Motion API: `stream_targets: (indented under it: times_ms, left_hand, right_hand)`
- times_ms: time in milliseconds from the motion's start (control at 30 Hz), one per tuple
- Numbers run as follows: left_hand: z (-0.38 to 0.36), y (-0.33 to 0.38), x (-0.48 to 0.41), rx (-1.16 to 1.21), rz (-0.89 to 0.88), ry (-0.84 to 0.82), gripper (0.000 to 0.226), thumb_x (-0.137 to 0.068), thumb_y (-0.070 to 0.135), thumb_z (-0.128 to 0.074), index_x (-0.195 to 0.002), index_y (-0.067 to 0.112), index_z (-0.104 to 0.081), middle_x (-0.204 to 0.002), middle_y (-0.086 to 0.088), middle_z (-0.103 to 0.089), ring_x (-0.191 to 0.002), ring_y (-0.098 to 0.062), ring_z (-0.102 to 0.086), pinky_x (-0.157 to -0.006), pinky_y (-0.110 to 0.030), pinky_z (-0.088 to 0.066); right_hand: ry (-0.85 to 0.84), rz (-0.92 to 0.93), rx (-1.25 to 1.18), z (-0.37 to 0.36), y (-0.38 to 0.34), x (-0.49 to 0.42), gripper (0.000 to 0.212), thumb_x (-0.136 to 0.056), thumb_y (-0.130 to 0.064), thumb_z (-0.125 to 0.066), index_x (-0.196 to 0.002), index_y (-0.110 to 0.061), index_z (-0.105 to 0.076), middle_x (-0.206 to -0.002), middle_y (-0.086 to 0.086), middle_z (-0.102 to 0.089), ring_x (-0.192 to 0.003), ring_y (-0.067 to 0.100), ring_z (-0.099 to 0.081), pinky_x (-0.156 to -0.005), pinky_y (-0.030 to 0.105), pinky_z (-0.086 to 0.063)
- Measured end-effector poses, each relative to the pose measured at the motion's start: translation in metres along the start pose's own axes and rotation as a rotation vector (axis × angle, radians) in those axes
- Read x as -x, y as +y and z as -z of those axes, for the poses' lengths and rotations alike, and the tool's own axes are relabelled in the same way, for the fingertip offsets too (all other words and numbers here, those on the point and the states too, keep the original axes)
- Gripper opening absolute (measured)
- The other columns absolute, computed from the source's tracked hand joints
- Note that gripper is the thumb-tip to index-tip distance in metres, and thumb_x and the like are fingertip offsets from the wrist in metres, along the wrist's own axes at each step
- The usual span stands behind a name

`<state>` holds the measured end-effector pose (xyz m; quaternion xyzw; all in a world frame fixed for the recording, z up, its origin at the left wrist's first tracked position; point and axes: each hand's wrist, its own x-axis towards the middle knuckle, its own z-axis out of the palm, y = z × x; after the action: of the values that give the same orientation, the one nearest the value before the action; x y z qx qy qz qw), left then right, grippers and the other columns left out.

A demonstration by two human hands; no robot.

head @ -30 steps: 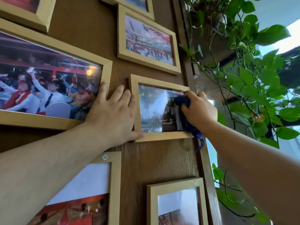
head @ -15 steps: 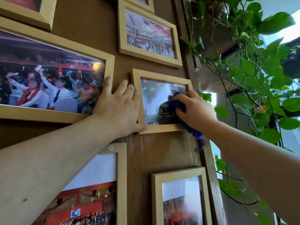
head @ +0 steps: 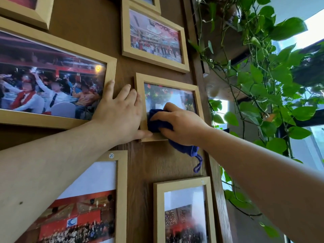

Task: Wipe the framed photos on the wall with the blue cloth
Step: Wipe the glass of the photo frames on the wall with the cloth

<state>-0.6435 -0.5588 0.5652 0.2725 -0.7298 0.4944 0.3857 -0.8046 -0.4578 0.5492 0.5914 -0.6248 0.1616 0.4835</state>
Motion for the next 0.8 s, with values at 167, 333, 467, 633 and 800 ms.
stream_targets:
  times_ms: [167, 333, 467, 633, 800]
  left_hand:
    - [0.001, 0.000, 0.001, -0.011, 0.002, -0.025, 0.115, -0.071, 0.087, -0.026, -0.149, 0.004, -0.013, -0.157, -0.014, -0.021, -0.146, -0.027, -0.010, -0.116, -0.060, -0.005]
    - [0.000, -0.002, 0.002, -0.015, 0.000, -0.025, 0.115, -0.071, 0.087, -0.024, -0.149, 0.003, -0.012, -0.157, -0.014, -0.022, -0.146, -0.028, -0.010, -0.116, -0.060, -0.005]
    - [0.004, -0.005, 0.006, -0.026, -0.063, 0.036, 0.111, -0.073, 0.085, -0.027, -0.148, 0.003, -0.016, -0.155, -0.016, -0.024, -0.144, -0.031, -0.013, -0.116, -0.058, -0.006]
    - [0.020, -0.027, 0.027, 0.048, -0.105, 0.126, 0.101, -0.079, 0.078, -0.023, -0.147, 0.004, -0.021, -0.154, -0.017, -0.029, -0.143, -0.031, -0.020, -0.117, -0.054, -0.012]
    - [0.033, -0.091, 0.054, 0.007, -0.112, 0.168, 0.096, -0.081, 0.075, -0.019, -0.144, 0.003, -0.030, -0.150, -0.019, -0.037, -0.140, -0.032, -0.029, -0.116, -0.054, -0.020]
  right_hand:
    - [-0.036, -0.086, 0.036, -0.007, 0.043, 0.028, 0.034, -0.091, -0.037, -0.049, -0.125, -0.041, -0.048, -0.112, 0.001, -0.047, -0.079, 0.029, -0.057, -0.064, 0.043, -0.051]
    - [-0.027, -0.275, 0.158, -0.012, 0.088, 0.054, 0.034, -0.093, -0.036, -0.048, -0.127, -0.038, -0.047, -0.117, 0.005, -0.048, -0.081, 0.030, -0.058, -0.062, 0.039, -0.052]
    - [0.026, -0.306, 0.196, -0.021, 0.089, 0.056, 0.032, -0.092, -0.036, -0.049, -0.124, -0.035, -0.046, -0.115, 0.006, -0.049, -0.079, 0.029, -0.058, -0.056, 0.034, -0.048]
    - [0.201, -0.328, 0.062, -0.012, 0.045, 0.039, 0.037, -0.089, -0.035, -0.054, -0.125, -0.034, -0.047, -0.117, 0.006, -0.050, -0.078, 0.032, -0.058, -0.056, 0.033, -0.045]
    - [0.325, -0.256, -0.040, 0.018, -0.022, -0.001, 0.037, -0.088, -0.034, -0.056, -0.125, -0.033, -0.051, -0.115, 0.005, -0.052, -0.081, 0.032, -0.058, -0.060, 0.043, -0.053]
